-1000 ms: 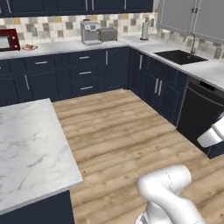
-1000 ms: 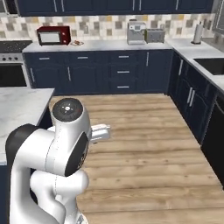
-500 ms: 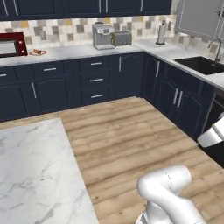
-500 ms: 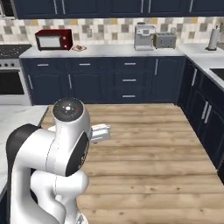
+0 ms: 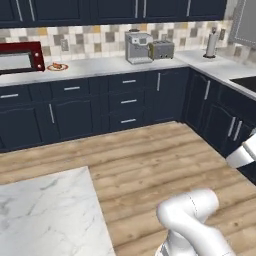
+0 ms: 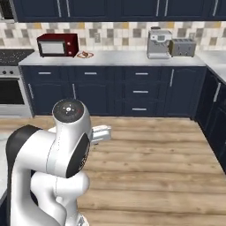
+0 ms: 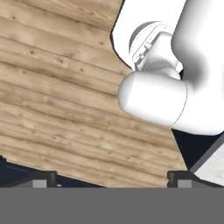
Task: Place the cold items (mushroom and broccoli) from the fridge in one tupperware on the dining counter. Place the warm items (kebab skewer and hot dog) in the stove area in another tupperware.
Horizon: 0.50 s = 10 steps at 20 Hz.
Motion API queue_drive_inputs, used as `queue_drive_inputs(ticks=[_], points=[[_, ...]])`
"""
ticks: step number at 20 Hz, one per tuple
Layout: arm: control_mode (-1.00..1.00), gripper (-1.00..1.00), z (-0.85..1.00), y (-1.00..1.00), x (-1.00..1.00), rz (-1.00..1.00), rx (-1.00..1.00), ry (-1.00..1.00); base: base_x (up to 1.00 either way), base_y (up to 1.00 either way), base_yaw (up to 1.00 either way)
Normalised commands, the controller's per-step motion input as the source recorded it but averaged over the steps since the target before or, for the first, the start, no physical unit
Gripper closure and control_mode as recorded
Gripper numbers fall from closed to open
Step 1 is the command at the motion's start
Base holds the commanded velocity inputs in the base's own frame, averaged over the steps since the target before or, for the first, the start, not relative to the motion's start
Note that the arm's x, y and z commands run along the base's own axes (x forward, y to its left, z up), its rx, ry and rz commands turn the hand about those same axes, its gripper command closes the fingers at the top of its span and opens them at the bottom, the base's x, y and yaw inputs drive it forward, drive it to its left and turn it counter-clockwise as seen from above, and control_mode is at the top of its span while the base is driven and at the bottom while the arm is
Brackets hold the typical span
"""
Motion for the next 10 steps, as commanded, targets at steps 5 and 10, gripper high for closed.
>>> queue_drive_inputs(ticks=[5,10], points=[[1.00,-1.00,0.00,0.00,0.00,0.00,0.00,0.00,1.00,0.07,0.07],[1.00,-1.00,0.00,0.00,0.00,0.00,0.00,0.00,1.00,0.42,0.10]])
